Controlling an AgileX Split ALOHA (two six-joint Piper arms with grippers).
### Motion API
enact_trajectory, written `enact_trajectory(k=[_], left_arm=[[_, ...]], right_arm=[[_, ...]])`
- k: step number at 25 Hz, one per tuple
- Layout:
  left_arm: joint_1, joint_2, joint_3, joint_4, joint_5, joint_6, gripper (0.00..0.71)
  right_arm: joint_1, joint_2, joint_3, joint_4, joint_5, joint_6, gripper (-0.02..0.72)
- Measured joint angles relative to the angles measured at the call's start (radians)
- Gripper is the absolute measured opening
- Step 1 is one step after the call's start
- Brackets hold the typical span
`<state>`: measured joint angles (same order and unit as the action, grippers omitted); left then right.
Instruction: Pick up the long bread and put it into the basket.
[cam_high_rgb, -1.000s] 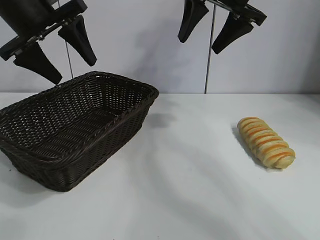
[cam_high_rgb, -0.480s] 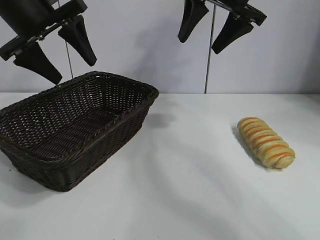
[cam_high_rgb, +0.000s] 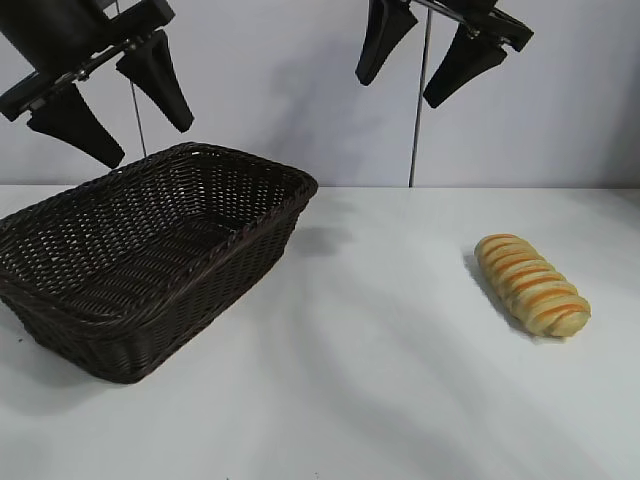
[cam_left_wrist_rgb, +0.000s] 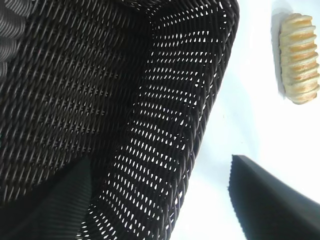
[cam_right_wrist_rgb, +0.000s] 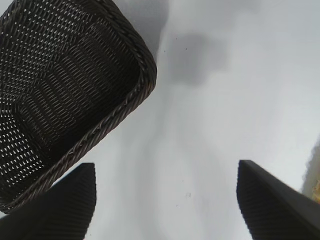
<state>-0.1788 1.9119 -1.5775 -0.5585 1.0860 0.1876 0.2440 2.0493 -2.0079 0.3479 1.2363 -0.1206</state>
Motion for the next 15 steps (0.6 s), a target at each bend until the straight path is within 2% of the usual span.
enact_trajectory(k=[8, 15], left_arm=[[0.045, -0.028, 0.000, 0.014, 0.010, -0.098, 0.552], [0.046, -0.049, 0.000, 0.077, 0.096, -0.105, 0.552]], right_arm=[[0.000, 0.000, 0.000, -0.001, 0.000, 0.000, 0.561], [0.000, 0.000, 0.000, -0.001, 0.000, 0.000, 0.561]])
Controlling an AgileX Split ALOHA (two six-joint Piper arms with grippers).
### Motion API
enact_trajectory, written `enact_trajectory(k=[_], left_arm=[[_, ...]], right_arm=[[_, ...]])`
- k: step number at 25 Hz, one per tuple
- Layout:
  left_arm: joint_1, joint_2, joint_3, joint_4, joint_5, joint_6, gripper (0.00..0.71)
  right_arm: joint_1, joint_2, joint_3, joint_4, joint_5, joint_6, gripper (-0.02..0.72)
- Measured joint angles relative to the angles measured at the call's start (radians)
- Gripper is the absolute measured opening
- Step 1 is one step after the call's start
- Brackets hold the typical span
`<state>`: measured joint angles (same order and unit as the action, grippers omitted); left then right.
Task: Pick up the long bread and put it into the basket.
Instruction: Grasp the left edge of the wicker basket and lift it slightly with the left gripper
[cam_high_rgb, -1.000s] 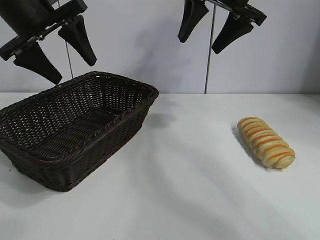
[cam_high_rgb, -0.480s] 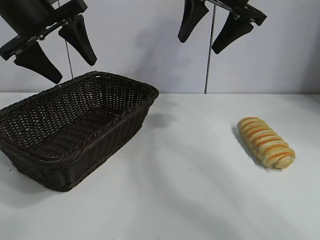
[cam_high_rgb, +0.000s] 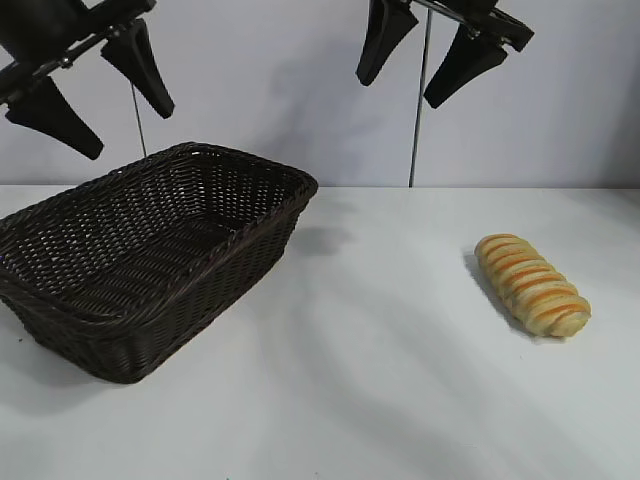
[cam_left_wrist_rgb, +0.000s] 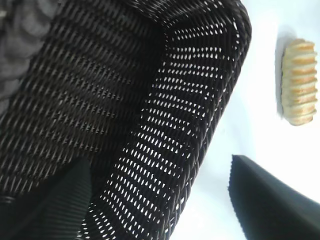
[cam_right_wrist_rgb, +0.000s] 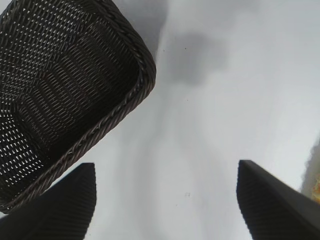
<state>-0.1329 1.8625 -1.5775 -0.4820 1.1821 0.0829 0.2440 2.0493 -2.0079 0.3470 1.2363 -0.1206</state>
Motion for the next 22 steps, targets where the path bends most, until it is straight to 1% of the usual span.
enact_trajectory(k=[5, 8, 13, 22], left_arm=[[0.000, -0.027, 0.047, 0.009, -0.008, -0.009, 0.552], [0.000, -0.059, 0.117, 0.011, -0.035, -0.014, 0.552], [0.000, -0.144, 0.252, 0.012, -0.118, -0.036, 0.552], [0.000, -0.245, 0.446, 0.046, -0.242, -0.259, 0.552]], right_arm=[[0.000, 0.000, 0.000, 0.000, 0.000, 0.000, 0.561], [0.000, 0.000, 0.000, 0.000, 0.000, 0.000, 0.561], [0.000, 0.000, 0.000, 0.000, 0.000, 0.000, 0.561], [0.000, 0.000, 0.000, 0.000, -0.001, 0.000, 0.561]])
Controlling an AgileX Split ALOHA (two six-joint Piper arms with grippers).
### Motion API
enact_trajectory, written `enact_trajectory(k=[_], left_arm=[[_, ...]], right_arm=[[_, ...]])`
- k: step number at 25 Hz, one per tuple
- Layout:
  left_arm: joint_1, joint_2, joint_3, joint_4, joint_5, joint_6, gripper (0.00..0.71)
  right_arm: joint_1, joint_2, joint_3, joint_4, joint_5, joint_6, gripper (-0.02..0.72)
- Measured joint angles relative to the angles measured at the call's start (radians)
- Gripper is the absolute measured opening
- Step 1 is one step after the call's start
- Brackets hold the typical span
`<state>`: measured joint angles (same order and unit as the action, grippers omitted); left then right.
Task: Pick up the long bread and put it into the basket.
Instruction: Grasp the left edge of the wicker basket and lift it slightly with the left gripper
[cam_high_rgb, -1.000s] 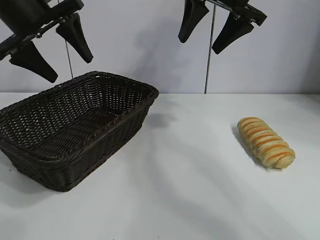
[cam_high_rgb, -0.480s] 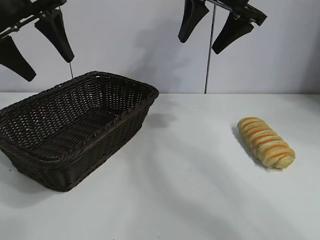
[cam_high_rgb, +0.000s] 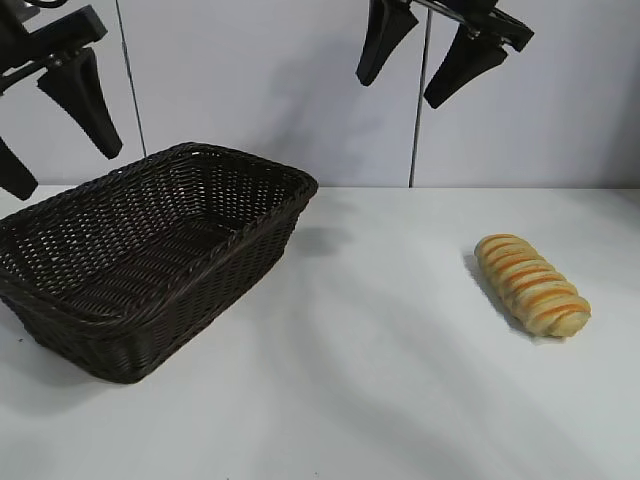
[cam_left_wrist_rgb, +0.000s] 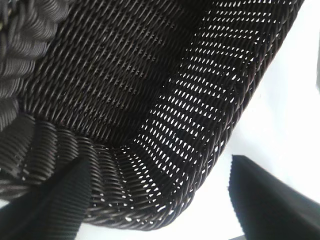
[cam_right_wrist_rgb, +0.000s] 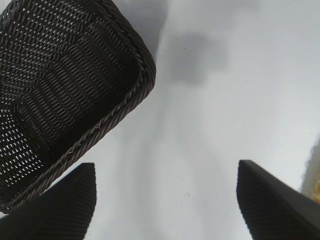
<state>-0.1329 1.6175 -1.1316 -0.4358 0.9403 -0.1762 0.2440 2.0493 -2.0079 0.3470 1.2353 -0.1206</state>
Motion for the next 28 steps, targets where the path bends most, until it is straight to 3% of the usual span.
enact_trajectory(k=[8, 19, 28], left_arm=[[0.000, -0.032, 0.112, 0.024, -0.128, -0.204, 0.552], [0.000, -0.032, 0.118, 0.168, -0.135, -0.390, 0.552], [0.000, -0.032, 0.166, 0.181, -0.181, -0.434, 0.552]], right_arm=[[0.000, 0.000, 0.000, 0.000, 0.001, 0.000, 0.561], [0.000, 0.000, 0.000, 0.000, 0.001, 0.000, 0.561], [0.000, 0.000, 0.000, 0.000, 0.001, 0.000, 0.561]])
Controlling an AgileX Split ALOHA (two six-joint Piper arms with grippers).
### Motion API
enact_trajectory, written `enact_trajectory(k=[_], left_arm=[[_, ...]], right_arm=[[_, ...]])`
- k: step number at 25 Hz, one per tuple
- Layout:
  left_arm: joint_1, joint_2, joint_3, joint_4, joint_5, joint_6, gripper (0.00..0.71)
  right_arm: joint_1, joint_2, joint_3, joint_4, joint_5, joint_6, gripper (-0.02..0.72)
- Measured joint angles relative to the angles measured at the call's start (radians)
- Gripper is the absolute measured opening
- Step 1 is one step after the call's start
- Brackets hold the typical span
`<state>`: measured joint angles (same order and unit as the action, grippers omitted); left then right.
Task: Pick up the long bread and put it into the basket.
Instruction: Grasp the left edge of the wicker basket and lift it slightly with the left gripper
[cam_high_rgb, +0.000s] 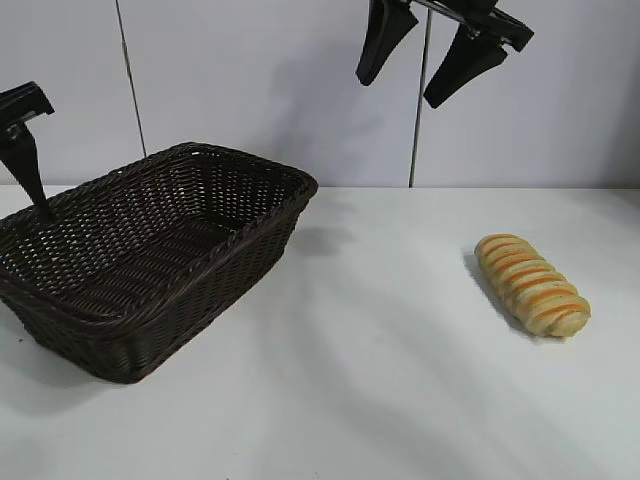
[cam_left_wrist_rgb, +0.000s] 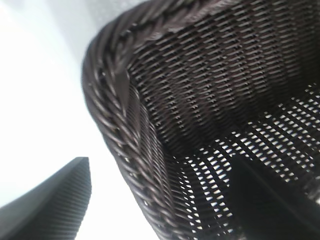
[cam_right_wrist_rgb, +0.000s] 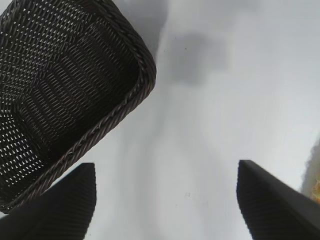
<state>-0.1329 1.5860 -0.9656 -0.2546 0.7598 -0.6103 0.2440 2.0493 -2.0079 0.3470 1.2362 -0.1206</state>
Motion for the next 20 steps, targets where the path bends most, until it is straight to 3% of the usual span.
enact_trajectory(k=[6, 20], left_arm=[[0.000, 0.000, 0.000, -0.046, -0.037, -0.018, 0.552], [0.000, 0.000, 0.000, -0.013, -0.048, -0.187, 0.552]], right_arm=[[0.000, 0.000, 0.000, 0.000, 0.000, 0.000, 0.561], [0.000, 0.000, 0.000, -0.001, 0.002, 0.000, 0.561]])
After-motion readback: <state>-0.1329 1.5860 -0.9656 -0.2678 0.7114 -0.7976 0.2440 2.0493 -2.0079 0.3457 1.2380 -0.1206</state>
